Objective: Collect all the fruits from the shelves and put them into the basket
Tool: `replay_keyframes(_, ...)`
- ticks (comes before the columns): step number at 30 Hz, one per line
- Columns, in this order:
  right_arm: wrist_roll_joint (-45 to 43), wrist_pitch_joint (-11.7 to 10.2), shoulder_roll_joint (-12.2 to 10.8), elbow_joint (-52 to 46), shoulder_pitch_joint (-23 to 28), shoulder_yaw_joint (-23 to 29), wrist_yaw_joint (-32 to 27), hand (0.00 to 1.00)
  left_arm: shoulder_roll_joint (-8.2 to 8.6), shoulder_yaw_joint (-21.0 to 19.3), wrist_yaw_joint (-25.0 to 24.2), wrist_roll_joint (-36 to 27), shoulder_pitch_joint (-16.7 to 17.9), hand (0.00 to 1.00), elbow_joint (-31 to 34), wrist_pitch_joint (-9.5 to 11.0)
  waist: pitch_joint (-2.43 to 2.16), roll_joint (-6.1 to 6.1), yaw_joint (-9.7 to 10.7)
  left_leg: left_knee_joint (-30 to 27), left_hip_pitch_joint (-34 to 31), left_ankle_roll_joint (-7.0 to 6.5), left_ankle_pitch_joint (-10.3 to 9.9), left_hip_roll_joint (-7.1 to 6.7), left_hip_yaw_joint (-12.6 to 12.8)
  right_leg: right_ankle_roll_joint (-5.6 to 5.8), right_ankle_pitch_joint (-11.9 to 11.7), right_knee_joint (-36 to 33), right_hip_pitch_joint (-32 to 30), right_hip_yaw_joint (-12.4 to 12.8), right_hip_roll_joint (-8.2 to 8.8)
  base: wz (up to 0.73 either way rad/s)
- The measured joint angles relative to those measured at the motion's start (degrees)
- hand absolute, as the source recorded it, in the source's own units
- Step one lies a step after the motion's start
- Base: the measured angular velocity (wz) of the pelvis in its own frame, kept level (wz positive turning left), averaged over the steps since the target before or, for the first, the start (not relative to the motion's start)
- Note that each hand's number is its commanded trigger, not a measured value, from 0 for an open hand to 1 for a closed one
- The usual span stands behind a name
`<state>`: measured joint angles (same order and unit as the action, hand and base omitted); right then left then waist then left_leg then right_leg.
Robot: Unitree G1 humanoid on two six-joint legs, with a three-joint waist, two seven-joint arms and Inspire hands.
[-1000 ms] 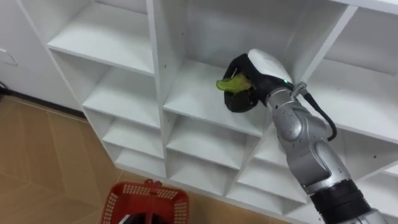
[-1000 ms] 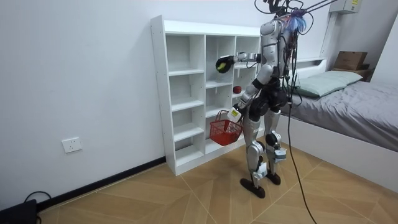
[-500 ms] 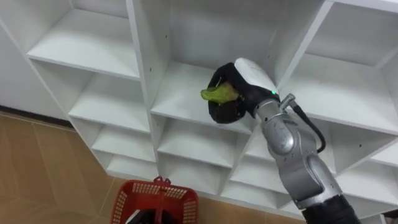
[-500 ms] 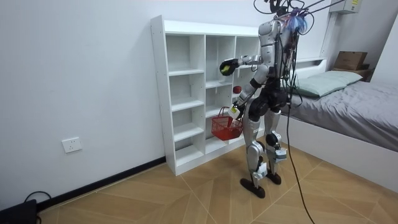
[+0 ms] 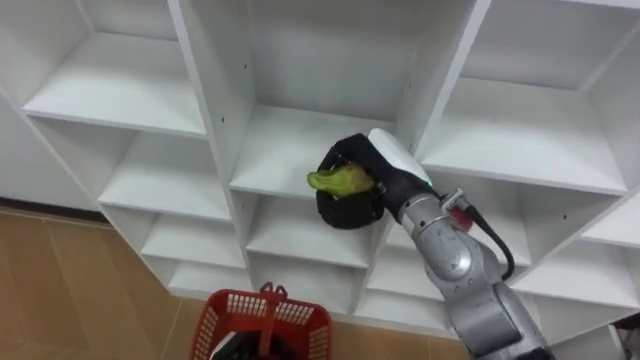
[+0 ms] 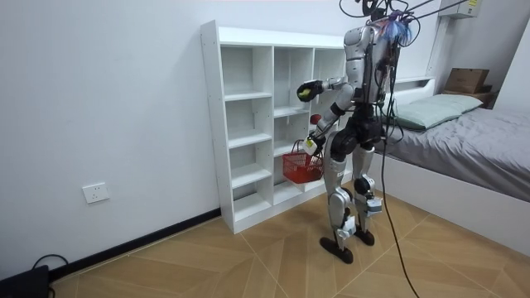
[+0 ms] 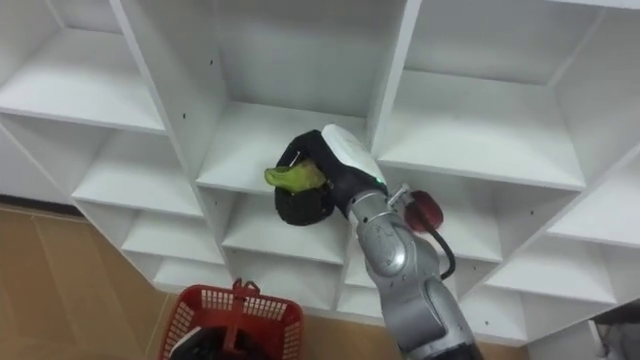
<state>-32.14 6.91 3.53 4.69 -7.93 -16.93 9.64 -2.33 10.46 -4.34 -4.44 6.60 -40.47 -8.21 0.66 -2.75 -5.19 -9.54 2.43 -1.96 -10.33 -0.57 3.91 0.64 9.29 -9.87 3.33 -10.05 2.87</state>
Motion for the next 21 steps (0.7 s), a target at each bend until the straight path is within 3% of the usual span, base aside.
replay_keyframes(6,0.3,0.9,0.8,0.0,3.7,0.7,0.5,1.00,0.14,-0.2,-0.1,0.0,-0.3,1.00,-0.1,0.0,0.21,1.14,0.6,0.1,0.1,-0.04,0.0,0.05,0.7,0.08,-0.1,-0.3,-0.4,0.7,-0.04,-0.06)
replay_keyframes(17,-2.1,3.6,2.7,0.3,8.0,2.6,0.4,1.00,-0.32,0.0,0.5,-0.4,-1.9,1.00,-0.2,0.0,-0.10,0.75,3.4,0.4,0.3,-0.01,0.0,0.59,2.6,-0.03,-0.1,-1.0,-1.6,2.3,-0.51,-0.09)
replay_keyframes(21,-2.2,3.8,2.7,3.2,9.6,2.3,0.4,1.00,-0.46,0.1,1.0,-0.5,-1.9,1.00,-0.6,0.0,-0.30,0.44,3.3,0.4,0.8,0.03,-0.1,0.77,3.3,-0.12,-0.2,-1.0,-1.3,3.0,-0.71,-0.08)
